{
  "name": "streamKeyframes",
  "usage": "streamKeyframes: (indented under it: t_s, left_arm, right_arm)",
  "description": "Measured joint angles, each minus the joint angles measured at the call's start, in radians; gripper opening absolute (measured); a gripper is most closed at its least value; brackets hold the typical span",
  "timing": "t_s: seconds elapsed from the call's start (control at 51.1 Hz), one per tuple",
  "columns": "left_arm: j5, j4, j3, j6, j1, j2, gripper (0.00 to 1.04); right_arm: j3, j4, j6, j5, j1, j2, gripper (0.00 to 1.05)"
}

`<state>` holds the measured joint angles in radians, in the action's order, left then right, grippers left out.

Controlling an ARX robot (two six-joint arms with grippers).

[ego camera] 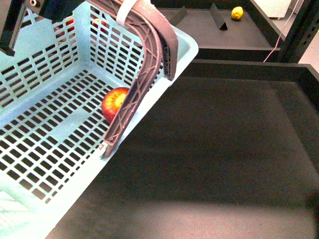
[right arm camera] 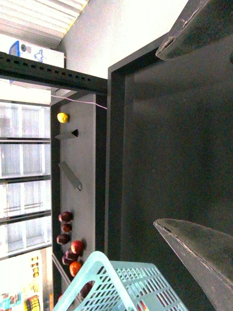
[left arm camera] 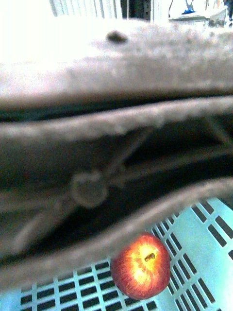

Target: Pick apple with right arm and hold basket with left

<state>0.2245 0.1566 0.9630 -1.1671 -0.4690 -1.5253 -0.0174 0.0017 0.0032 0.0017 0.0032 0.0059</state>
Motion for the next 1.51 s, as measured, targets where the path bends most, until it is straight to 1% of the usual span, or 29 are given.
streamKeyframes:
  t_s: [0.117,0.176,0.274,0.47,0.587,0.685,0.802,1.056,1.467,1.487,1.506]
  left_arm:
    - [-0.037,0.003,0.007,-0.082,0.086,-0.053,0.14]
    - [-0.046,0.003,0.013,-0.11,0.112,-0.07,0.14]
    - [-0.053,0.006,0.037,-0.171,0.18,-0.117,0.14]
    - [-0.043,0.005,0.073,-0.211,0.264,-0.192,0.14]
    - [-0.068,-0.005,0.112,-0.225,0.302,-0.259,0.14]
    - [-0.093,-0.011,0.14,-0.24,0.317,-0.308,0.14]
    - [-0.1,-0.011,0.157,-0.256,0.331,-0.356,0.14]
    - [-0.066,-0.011,0.157,-0.276,0.358,-0.408,0.14]
    - [-0.043,-0.011,0.111,-0.34,0.358,-0.401,0.14]
    - [-0.043,-0.011,0.108,-0.339,0.358,-0.399,0.17]
    - [-0.038,-0.011,0.101,-0.339,0.357,-0.394,0.22]
  right_arm:
    - [0.0,0.0,0.0,0.0,0.0,0.0,0.96]
    - [0.0,0.0,0.0,0.0,0.0,0.0,0.96]
    - [0.0,0.0,0.0,0.0,0.0,0.0,0.96]
    - [0.0,0.0,0.0,0.0,0.0,0.0,0.96]
    - [0.0,0.0,0.0,0.0,0.0,0.0,0.96]
    - [0.0,0.0,0.0,0.0,0.0,0.0,0.96]
    - [0.0,0.0,0.0,0.0,0.0,0.0,0.96]
    - [0.0,0.0,0.0,0.0,0.0,0.0,0.96]
    - [0.0,0.0,0.0,0.0,0.0,0.0,0.96]
    - [0.0,0.0,0.0,0.0,0.0,0.0,0.96]
    - [0.0,0.0,0.0,0.0,0.0,0.0,0.96]
